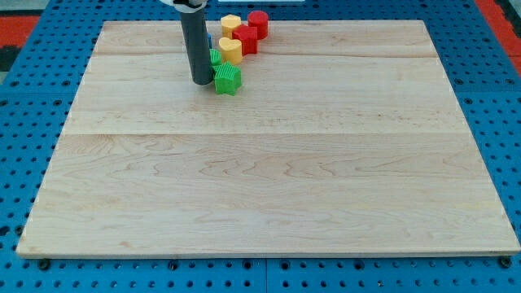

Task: Push the green star up a bit

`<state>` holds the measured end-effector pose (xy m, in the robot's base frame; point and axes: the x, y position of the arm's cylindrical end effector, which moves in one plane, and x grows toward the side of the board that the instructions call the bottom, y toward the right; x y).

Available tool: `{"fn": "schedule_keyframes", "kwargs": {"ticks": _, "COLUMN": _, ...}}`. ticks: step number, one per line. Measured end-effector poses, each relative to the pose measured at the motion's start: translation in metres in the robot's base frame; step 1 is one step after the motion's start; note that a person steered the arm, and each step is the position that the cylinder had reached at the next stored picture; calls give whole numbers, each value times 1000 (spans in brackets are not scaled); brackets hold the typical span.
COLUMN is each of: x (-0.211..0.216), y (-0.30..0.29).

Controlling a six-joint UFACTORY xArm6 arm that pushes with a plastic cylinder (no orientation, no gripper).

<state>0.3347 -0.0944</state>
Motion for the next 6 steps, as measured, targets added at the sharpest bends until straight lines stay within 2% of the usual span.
{"fn": "schedule_keyframes", "kwargs": {"ticks": 2, "x": -17, "y": 6}}
{"fn": "schedule_keyframes", "kwargs": {"ticks": 4, "x": 52, "y": 18}}
{"fn": "schedule_keyframes", "kwargs": {"ticks": 5, "x": 24, "y": 51}}
{"fn": "schedule_keyframes", "kwargs": {"ticks": 6, "x": -10, "y": 58}}
